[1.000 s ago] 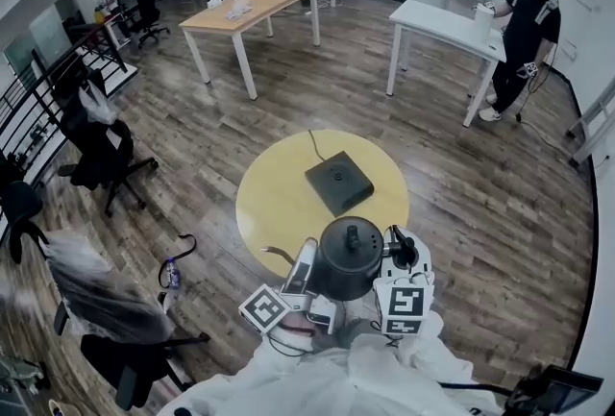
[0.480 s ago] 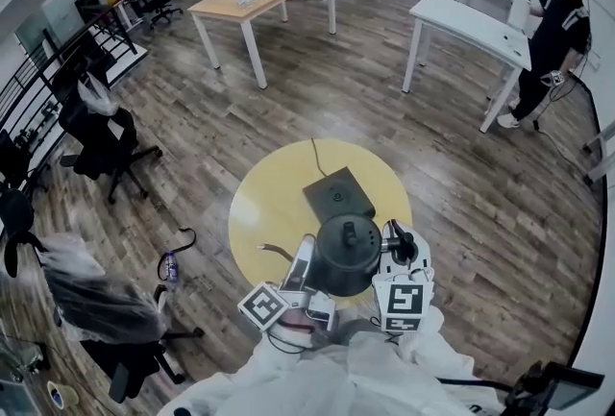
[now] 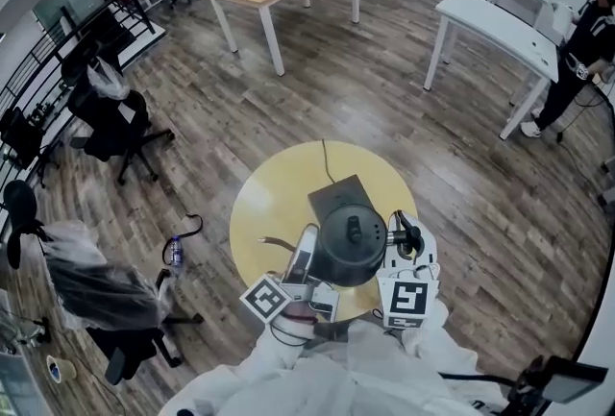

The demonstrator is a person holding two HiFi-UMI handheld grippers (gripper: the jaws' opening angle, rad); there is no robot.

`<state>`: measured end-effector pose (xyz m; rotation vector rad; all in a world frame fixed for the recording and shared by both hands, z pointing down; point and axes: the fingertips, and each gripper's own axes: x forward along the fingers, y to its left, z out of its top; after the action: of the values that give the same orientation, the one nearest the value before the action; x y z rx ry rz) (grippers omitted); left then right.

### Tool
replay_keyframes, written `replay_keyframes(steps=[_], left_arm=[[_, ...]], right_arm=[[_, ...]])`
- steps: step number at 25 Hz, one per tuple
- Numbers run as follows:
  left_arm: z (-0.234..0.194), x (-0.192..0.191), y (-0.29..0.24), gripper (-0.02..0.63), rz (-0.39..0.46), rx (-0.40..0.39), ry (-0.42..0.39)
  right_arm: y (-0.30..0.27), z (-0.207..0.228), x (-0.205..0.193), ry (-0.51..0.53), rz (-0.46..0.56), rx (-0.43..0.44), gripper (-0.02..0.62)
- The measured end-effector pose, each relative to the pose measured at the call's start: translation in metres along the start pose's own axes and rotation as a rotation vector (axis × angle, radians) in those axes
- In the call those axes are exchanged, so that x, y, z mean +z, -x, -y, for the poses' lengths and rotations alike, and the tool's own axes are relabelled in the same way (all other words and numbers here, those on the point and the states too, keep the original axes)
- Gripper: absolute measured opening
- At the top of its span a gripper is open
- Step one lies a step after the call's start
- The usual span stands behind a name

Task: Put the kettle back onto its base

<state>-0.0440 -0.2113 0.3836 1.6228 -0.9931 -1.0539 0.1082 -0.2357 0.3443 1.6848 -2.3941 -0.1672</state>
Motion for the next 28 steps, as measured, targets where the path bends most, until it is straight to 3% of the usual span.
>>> replay_keyframes(steps=[8,15,21,25,28], left_arm=[[-0.012,0.023,-0.008,0.344,0.001,0.008,0.034],[-0.018,0.025,-0.017,0.344,-0.027,-0.024,0.015],[-0.029,0.040,-0.048,0.344,-0.035,-0.057,-0.102],[-0.041,0.056,-0.072,0.302,-0.053,-0.047,-0.319],[-0.070,0.060,-0.086,0.302,-0.065,-0.017,-0.350]], right_arm=[[-0.021,-0.016,0.000,0.006,-0.011,-0.025,0.017],[-0.025,-0.013,-0.001,0.010,0.022,-0.063,0.015],[-0.047,-0.007,0.000,-0.033,0.126,-0.100,0.015],[-0.068,-0.003,-0.012,-0.027,0.159,-0.129,0.015],[-0.091,-0.003,-0.038,-0.049,0.148,-0.136,0.015]])
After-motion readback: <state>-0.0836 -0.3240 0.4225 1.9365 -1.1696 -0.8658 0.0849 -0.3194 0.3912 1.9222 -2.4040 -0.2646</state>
